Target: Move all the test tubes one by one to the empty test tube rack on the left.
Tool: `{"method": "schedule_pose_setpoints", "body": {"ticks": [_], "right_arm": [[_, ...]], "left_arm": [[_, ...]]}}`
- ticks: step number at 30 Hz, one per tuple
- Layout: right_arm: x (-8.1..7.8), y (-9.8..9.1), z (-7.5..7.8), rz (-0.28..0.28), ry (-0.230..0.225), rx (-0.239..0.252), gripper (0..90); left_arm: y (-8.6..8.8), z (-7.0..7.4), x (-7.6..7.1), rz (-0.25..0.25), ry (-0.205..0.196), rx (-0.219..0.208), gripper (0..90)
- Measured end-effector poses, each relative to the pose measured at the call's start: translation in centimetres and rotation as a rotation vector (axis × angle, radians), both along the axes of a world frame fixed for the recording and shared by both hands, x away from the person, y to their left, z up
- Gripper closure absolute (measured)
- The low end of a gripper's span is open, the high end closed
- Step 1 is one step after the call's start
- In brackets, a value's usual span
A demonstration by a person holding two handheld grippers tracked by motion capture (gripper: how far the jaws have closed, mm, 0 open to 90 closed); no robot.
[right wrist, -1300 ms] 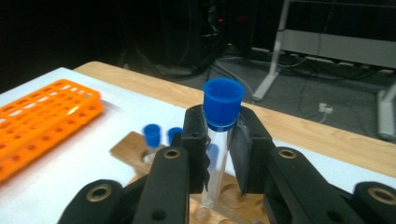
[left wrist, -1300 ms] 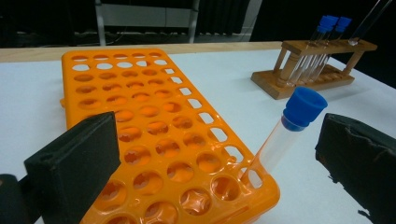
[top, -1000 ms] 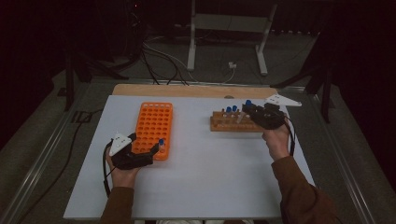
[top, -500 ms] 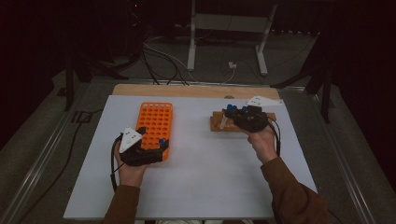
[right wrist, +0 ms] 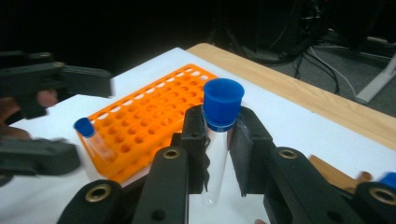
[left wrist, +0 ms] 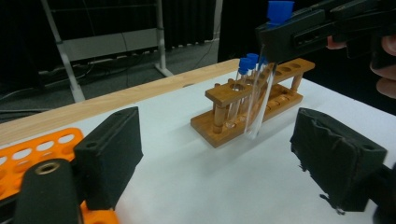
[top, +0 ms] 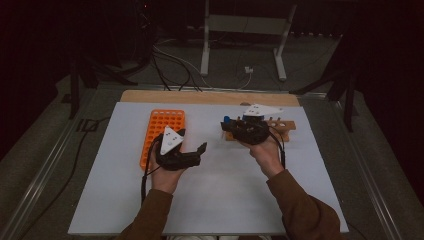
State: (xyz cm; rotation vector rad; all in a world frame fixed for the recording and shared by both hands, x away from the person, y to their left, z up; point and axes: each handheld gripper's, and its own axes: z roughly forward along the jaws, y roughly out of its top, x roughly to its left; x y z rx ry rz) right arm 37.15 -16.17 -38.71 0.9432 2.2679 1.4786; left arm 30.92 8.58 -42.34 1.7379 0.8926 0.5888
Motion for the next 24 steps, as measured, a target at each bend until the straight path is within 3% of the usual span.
{"method": "schedule_pose_setpoints", "body": {"ticks": [4,8,14,24], "right_arm": [[-0.4,0.9,0.2,0.026,0.005,0.001,76.5],[-0.7,1.7,0.3,0.047,0.004,-0.003,76.6],[-0.9,2.5,0.3,0.070,0.008,-0.005,76.5],[-1.0,3.2,-0.1,0.091,0.026,0.000,76.6]], "left_arm": [[-1.3,-0.3,0.4,-0.004,0.007,0.027,25.9],[-2.1,-0.5,0.8,-0.013,0.015,0.036,40.0],[-2.7,-0.8,1.3,-0.036,0.029,0.017,58.8],[-2.8,-1.0,1.4,-0.058,0.025,0.014,73.8]]}}
